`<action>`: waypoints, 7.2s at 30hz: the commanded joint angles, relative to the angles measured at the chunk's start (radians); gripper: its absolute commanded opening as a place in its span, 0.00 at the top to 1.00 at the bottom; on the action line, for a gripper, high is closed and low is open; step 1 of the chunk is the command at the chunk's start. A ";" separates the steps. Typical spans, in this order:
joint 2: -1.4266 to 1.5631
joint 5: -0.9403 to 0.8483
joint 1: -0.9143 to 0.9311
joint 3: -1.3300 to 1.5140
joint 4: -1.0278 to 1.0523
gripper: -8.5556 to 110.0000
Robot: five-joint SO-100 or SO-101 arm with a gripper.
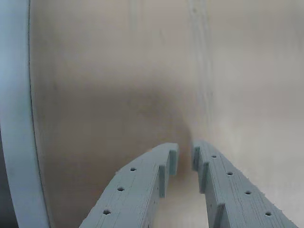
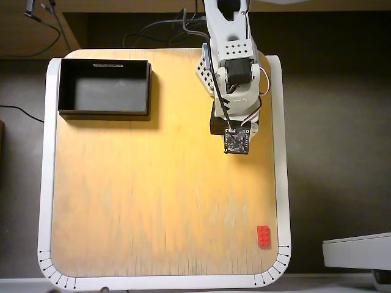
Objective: Grasp a lego block and put it in the bin.
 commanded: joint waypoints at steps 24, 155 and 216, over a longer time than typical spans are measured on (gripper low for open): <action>0.091 -0.078 -0.008 0.158 0.005 0.93; -1.940 0.106 -0.106 -1.378 -0.831 0.72; -1.957 0.083 -0.095 -1.365 -0.707 0.84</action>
